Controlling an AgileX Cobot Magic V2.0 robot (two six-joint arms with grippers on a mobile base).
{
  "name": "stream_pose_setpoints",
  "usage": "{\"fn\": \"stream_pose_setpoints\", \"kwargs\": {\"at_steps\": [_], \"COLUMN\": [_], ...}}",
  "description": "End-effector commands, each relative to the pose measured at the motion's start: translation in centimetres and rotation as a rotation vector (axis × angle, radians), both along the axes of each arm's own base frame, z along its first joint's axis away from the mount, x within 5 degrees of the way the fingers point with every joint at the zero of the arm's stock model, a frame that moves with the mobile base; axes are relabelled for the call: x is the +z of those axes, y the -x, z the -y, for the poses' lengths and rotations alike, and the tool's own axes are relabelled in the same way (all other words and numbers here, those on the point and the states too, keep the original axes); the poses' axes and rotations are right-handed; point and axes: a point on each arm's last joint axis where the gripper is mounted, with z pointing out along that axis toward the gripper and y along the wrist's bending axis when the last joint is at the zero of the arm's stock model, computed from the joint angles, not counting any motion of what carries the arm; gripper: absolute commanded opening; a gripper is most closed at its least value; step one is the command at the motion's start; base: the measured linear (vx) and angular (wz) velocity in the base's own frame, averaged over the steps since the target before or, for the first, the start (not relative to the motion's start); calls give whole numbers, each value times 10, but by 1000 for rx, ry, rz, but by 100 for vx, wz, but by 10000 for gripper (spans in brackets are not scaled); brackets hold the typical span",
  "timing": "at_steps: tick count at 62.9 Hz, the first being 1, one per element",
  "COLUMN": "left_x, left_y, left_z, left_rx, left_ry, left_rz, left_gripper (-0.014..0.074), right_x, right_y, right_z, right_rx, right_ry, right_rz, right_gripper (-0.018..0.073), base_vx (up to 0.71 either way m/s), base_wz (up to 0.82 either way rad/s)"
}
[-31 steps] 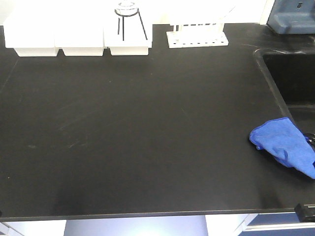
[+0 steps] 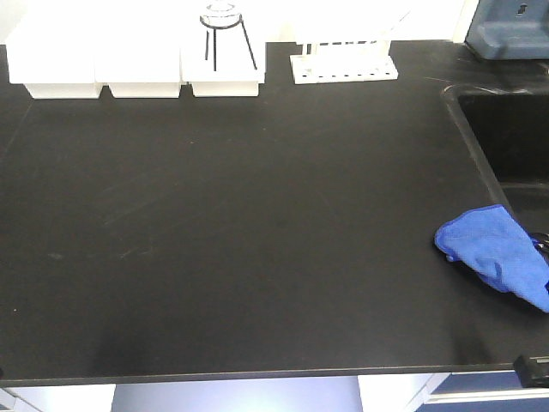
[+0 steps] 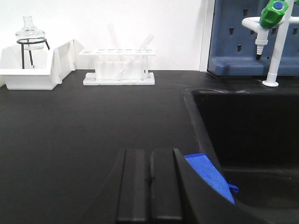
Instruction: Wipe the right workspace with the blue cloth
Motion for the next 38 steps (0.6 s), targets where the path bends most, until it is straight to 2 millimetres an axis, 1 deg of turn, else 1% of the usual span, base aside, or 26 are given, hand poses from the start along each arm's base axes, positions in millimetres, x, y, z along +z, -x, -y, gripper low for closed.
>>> {"fn": "stream_pose_setpoints", "kwargs": {"at_steps": [1, 20, 28, 32, 38], "left_x": [-2, -2, -2, -2, -2], "left_y": [-1, -1, -1, -1, -1], "left_z": [1, 1, 1, 1, 1], "left_rx": [-15, -15, -15, -15, -15], "left_ry": [9, 9, 9, 9, 9], "left_rz": [67, 67, 67, 67, 67], "left_gripper": [-6, -6, -6, -6, -6], "right_x": [2, 2, 5, 8, 18], "right_y": [-1, -1, -1, -1, 0], "right_z": [1, 1, 1, 1, 3], "right_rx": [-10, -10, -13, -17, -28], "right_ry": [10, 10, 9, 0, -7], "right_rz": [73, 73, 107, 143, 251], "right_gripper": [-8, -8, -8, -8, -8], "base_vx": [0, 0, 0, 0, 0], "base_wz": [0, 0, 0, 0, 0]}}
